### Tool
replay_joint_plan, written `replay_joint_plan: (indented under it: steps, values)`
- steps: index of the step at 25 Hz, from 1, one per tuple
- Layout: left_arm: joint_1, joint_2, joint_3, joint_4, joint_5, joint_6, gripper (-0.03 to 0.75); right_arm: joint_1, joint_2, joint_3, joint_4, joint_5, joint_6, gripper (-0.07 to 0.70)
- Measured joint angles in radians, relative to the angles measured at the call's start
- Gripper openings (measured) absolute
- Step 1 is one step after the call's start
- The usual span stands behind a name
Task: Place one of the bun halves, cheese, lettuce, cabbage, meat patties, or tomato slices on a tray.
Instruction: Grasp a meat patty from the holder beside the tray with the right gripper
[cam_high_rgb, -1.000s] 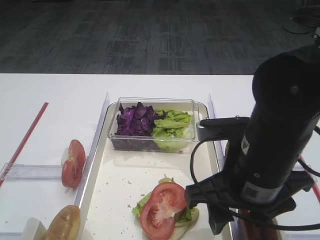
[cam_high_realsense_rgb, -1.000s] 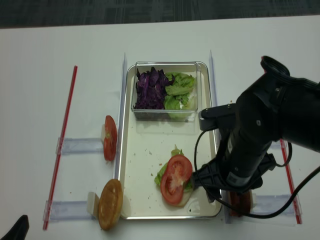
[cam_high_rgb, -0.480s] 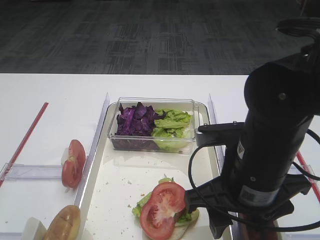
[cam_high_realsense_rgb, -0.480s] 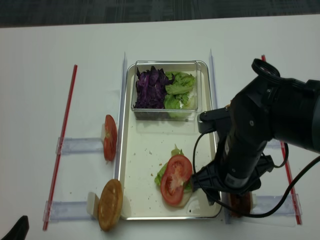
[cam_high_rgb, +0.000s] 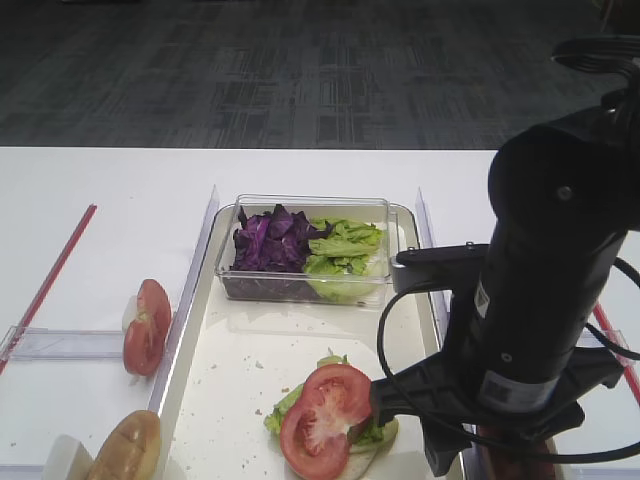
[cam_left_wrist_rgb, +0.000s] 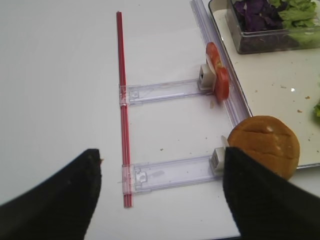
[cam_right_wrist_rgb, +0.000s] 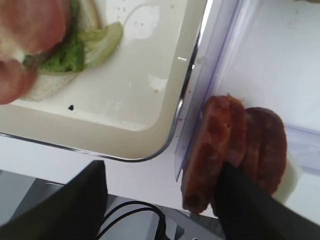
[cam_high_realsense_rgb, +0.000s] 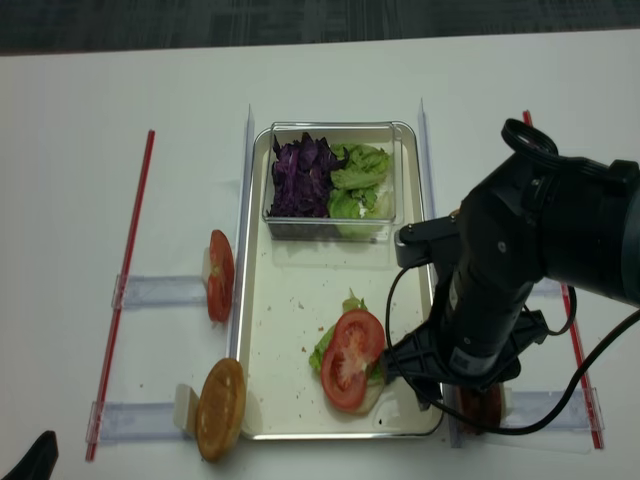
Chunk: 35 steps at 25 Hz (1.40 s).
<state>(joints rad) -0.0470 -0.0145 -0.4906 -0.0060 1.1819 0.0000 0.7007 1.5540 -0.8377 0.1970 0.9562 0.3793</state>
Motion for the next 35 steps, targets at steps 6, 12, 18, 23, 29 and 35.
replay_joint_plan:
  steps: [6, 12, 18, 23, 29, 35]
  values:
    - [0.0, 0.0, 0.0, 0.0, 0.0, 0.0, 0.473, 0.0, 0.0, 0.0, -0.01, 0.0, 0.0, 0.438]
    - [0.0, 0.0, 0.0, 0.0, 0.0, 0.0, 0.473, 0.0, 0.0, 0.0, -0.025, 0.004, 0.013, 0.396]
    - [0.0, 0.0, 0.0, 0.0, 0.0, 0.0, 0.473, 0.0, 0.0, 0.0, -0.037, 0.015, 0.021, 0.34]
    - [0.0, 0.0, 0.0, 0.0, 0.0, -0.007, 0.473, 0.0, 0.0, 0.0, -0.066, 0.038, 0.047, 0.336]
    - [0.0, 0.0, 0.0, 0.0, 0.0, 0.0, 0.473, 0.0, 0.0, 0.0, -0.071, 0.042, 0.054, 0.279]
    - [0.0, 0.0, 0.0, 0.0, 0.0, 0.0, 0.473, 0.0, 0.0, 0.0, -0.074, 0.045, 0.055, 0.253]
